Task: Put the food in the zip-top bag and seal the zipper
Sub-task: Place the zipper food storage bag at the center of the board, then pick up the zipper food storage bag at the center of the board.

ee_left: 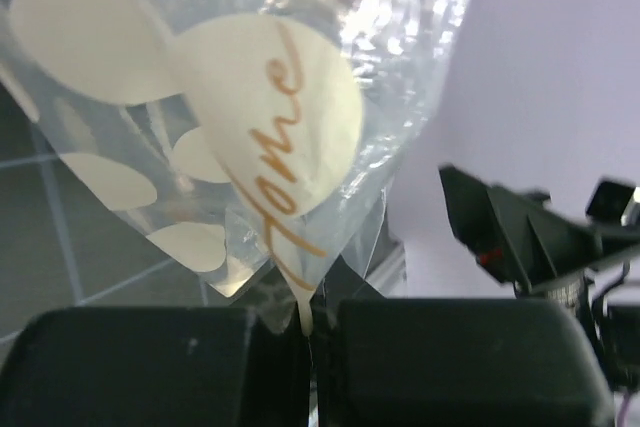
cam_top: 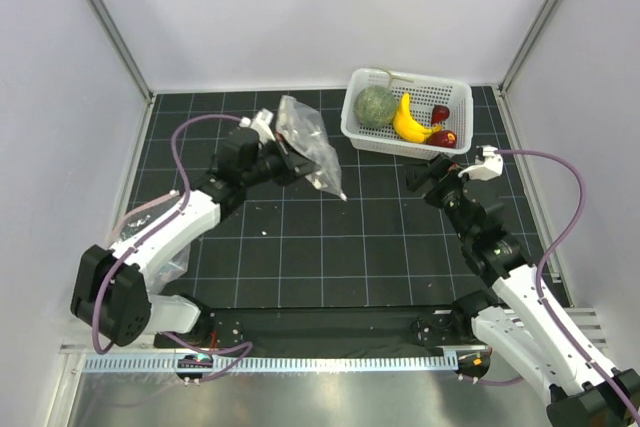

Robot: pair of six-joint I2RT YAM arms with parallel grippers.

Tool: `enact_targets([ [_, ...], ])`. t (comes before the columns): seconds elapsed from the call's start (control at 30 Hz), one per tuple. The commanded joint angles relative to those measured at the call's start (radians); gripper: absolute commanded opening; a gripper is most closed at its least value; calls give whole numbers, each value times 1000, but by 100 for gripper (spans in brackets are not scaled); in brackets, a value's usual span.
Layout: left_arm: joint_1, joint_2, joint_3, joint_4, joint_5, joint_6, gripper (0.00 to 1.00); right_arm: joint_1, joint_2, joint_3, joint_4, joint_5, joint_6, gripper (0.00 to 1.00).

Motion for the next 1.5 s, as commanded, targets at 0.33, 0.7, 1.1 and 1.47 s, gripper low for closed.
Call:
enact_targets([
  [0.33,-219,154,-127,404,216,-1,34,1,9,4,53,-6,-53,100],
  [0.7,-223,0,60,-239,-385,326,89,1,39,14,31,14,-48,100],
  [1.1,-418,232,230,-349,-628,415,88,1,236,67,-115,194,48,100],
  [1.47,-378,389,229,-288,-533,383,83,-109,430,-80,56,11,96,81],
])
